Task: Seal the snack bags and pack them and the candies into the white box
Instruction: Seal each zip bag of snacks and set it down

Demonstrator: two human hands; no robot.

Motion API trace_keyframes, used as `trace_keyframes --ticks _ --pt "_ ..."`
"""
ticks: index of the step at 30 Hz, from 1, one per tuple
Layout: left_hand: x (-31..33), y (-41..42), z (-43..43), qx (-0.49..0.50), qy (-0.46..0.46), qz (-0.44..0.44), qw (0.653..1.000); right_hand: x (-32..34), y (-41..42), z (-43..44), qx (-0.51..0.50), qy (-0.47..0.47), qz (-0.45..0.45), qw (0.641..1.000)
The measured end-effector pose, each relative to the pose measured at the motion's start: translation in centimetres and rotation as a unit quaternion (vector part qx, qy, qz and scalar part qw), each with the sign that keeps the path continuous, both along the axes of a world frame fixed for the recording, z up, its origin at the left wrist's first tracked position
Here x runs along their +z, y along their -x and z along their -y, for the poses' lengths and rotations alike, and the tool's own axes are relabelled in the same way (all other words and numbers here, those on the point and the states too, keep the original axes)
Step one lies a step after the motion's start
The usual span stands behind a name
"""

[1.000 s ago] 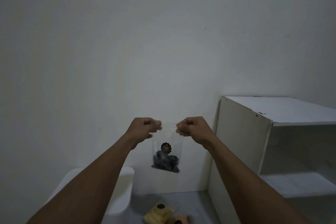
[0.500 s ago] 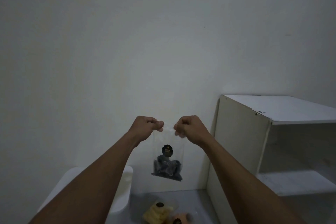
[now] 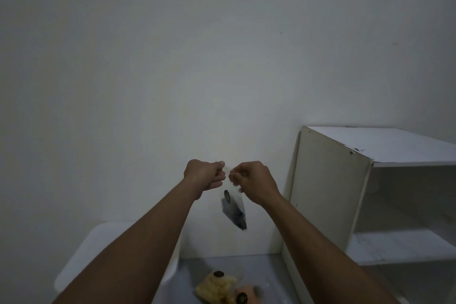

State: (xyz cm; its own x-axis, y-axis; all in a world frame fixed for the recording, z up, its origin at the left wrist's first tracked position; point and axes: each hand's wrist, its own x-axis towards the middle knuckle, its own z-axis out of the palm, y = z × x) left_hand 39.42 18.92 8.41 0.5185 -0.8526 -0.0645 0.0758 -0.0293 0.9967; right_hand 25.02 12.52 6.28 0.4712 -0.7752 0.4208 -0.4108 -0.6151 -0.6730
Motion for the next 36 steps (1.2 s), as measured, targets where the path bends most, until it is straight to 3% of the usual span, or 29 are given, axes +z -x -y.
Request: trace_keyframes --ticks 5,10,17,26,29,31,34,36 --pt "-0.2 -0.5 0.4 0.0 -0.006 -0.005 1.0 -0.4 0.1 -0.4 0.024 -0.028 0.008 0.999" --pt "-0.9 -0.7 0.5 -0.046 0.01 0.06 0.997 0.5 0.3 -1.2 0.054 -0.206 0.113 0.971" --pt "-2.2 -1.5 0.4 -0.069 0.02 0.078 0.994 0.4 0.2 -0.7 0.075 -0.296 0.081 0.949" --pt "-3.8 -2.5 1.0 -0.026 0.016 0.006 1.0 -1.8 -0.8 -2.1 0.049 -0.218 0.052 0.973" --pt "-4.0 -2.6 1.0 -0.02 0.015 -0.001 1.0 -3.8 -1.2 -1.5 -0.015 -0.119 0.014 0.993" --pt "-4.6 -2.9 1.0 -0.02 0.018 0.024 0.999 -4.5 -1.4 -1.4 -0.047 -0.097 0.061 0.992" --pt "-6.5 -3.5 0.9 -0.005 -0.018 0.135 0.991 -4.8 -1.2 -1.7 -0.054 -0.129 0.123 0.982" --pt "-8.5 -3.9 0.8 -0.052 -0.064 0.132 0.988 -5.1 -0.9 -1.7 -0.049 -0.154 0.149 0.975"
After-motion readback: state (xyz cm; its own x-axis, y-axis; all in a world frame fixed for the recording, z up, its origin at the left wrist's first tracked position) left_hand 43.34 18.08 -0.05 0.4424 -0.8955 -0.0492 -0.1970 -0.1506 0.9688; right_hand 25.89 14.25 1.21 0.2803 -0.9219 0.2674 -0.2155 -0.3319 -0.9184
